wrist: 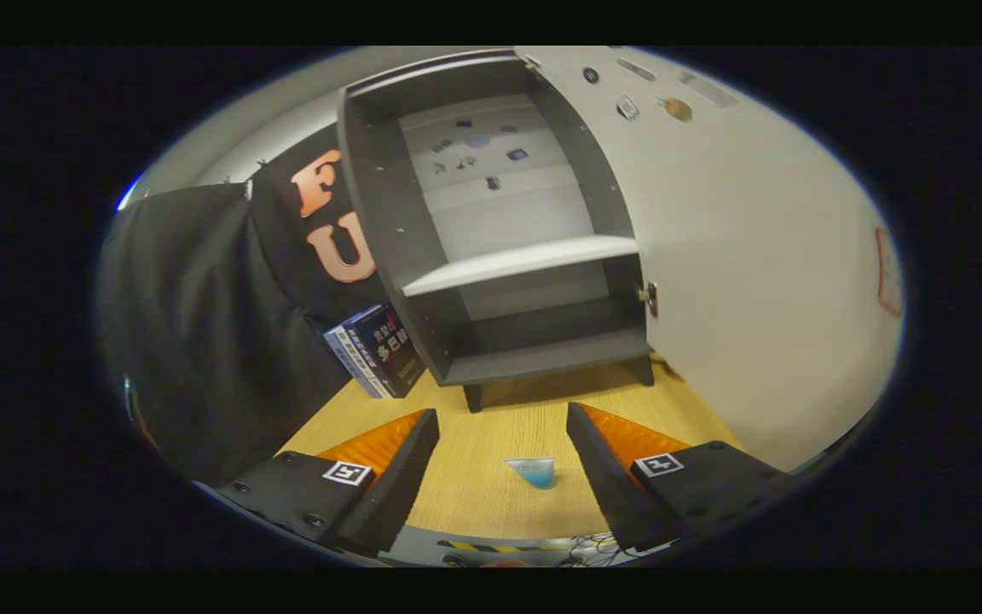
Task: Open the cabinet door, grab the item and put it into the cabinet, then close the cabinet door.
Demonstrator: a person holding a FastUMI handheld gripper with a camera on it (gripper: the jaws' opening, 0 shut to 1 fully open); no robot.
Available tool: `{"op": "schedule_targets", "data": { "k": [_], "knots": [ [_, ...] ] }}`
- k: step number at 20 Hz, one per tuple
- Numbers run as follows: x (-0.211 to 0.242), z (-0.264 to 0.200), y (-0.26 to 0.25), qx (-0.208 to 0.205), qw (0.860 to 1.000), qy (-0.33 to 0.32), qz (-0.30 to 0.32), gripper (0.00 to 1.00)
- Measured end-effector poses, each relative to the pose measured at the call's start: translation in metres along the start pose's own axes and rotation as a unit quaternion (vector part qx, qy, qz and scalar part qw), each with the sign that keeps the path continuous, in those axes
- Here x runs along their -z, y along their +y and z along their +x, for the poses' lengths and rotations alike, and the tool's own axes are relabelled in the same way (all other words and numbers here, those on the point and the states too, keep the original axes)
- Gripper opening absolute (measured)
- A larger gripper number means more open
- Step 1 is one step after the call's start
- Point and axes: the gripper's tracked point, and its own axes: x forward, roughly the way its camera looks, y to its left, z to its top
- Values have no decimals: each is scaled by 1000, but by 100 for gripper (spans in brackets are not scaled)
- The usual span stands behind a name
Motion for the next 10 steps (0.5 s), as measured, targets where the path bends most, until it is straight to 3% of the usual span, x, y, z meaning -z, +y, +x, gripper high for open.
{"op": "schedule_targets", "data": {
  "k": [3, 10],
  "knots": [
    [21, 6, -11, 30, 999, 42, 8, 96],
    [43, -1, -46, 89, 990, 95, -54, 97]
  ]
}}
